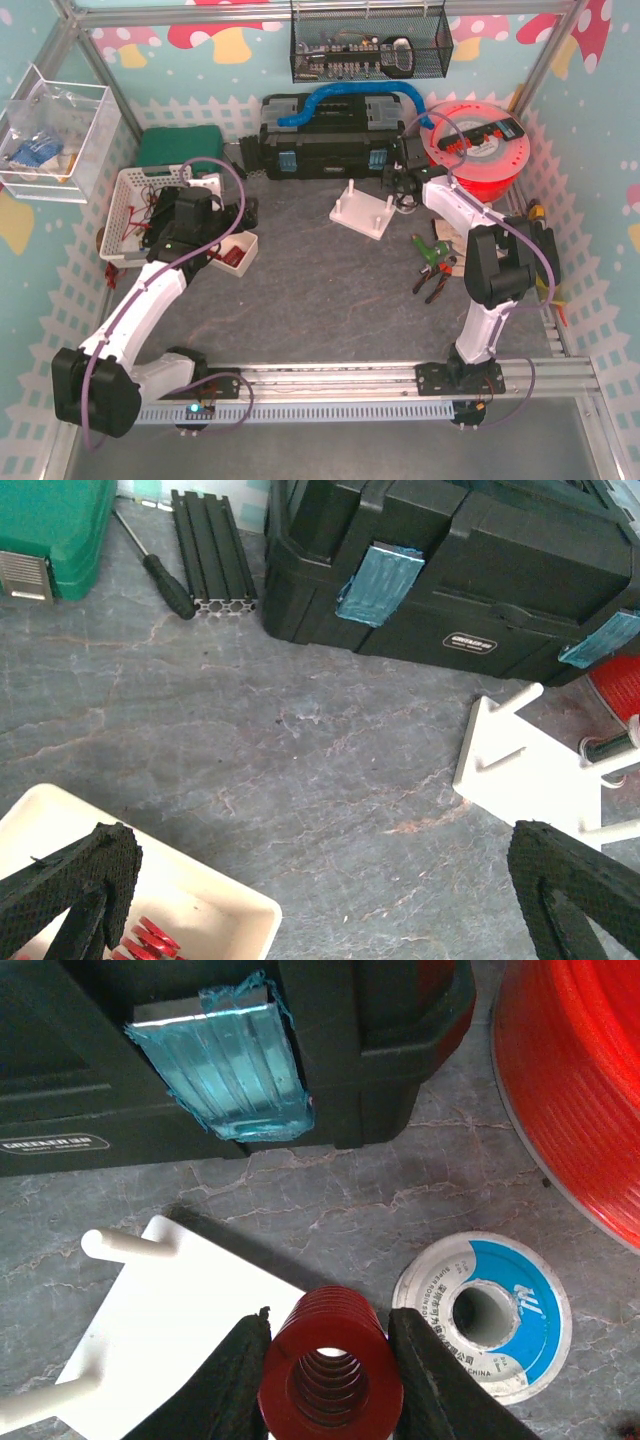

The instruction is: Install the large spring

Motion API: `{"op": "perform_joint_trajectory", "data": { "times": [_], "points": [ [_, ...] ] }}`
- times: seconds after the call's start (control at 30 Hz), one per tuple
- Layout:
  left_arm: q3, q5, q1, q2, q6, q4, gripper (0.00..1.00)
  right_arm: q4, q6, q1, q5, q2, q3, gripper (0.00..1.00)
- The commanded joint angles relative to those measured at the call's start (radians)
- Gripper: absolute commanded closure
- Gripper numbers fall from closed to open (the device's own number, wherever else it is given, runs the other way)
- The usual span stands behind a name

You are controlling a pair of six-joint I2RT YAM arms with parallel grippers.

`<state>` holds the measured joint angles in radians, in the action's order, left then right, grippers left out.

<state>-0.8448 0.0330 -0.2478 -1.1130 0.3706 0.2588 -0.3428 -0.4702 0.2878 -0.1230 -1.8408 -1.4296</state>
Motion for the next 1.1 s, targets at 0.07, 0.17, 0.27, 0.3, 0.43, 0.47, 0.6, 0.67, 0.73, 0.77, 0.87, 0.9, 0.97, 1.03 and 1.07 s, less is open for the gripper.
{"op": "perform_joint_trajectory", "data": {
  "times": [0.07, 0.17, 0.27, 0.3, 0.43, 0.47, 0.6, 0.67, 0.73, 0.77, 0.87, 0.9, 0.97, 1.03, 1.07],
  "points": [
    [-0.018, -0.014, 0.007, -0.003, -0.010, 0.015, 0.01, -0.012, 0.011, -0.005, -0.020, 0.033, 0.024, 1.00],
    [-0.020, -0.011, 0.007, -0.001, -0.010, 0.015, 0.01, -0.012, 0.001, -0.005, -0.009, 0.039, 0.043, 1.00],
    [-0.022, -0.009, 0.008, 0.001, -0.011, 0.015, 0.01, -0.012, -0.002, -0.005, -0.002, 0.047, 0.055, 1.00],
    [-0.022, -0.008, 0.006, 0.001, -0.011, 0.015, 0.01, -0.011, -0.001, -0.005, -0.001, 0.047, 0.058, 1.00],
    [-0.020, -0.002, 0.007, 0.005, -0.009, 0.017, 0.01, 0.000, 0.010, -0.005, -0.013, 0.040, 0.076, 1.00],
    [-0.019, -0.001, 0.007, 0.007, -0.009, 0.017, 0.01, 0.006, 0.013, -0.005, -0.011, 0.035, 0.080, 1.00],
    [-0.017, -0.002, 0.007, 0.009, -0.009, 0.022, 0.01, 0.019, 0.018, -0.005, 0.004, 0.006, 0.084, 1.00],
    [-0.019, 0.000, 0.007, 0.010, -0.009, 0.023, 0.01, 0.025, 0.016, -0.005, 0.021, -0.009, 0.088, 1.00],
    [-0.021, 0.002, 0.006, 0.009, -0.009, 0.026, 0.01, 0.028, 0.008, -0.005, 0.033, -0.020, 0.090, 1.00],
    [-0.023, 0.002, 0.006, 0.008, -0.009, 0.028, 0.01, 0.028, 0.002, -0.004, 0.035, -0.021, 0.092, 1.00],
    [-0.025, 0.002, 0.007, 0.007, -0.010, 0.030, 0.01, 0.041, -0.002, -0.004, 0.035, -0.011, 0.100, 1.00],
    [-0.025, 0.001, 0.007, 0.007, -0.010, 0.032, 0.01, 0.044, 0.000, -0.005, 0.030, -0.005, 0.099, 1.00],
    [-0.024, 0.001, 0.007, 0.006, -0.009, 0.031, 0.01, 0.045, 0.011, -0.004, 0.020, 0.002, 0.087, 1.00],
    [-0.023, 0.002, 0.007, 0.004, -0.006, 0.031, 0.01, 0.042, 0.021, -0.005, 0.016, 0.008, 0.069, 1.00],
    [-0.023, 0.002, 0.007, 0.003, -0.004, 0.031, 0.01, 0.039, 0.022, -0.005, 0.014, 0.011, 0.060, 1.00]
  ]
}}
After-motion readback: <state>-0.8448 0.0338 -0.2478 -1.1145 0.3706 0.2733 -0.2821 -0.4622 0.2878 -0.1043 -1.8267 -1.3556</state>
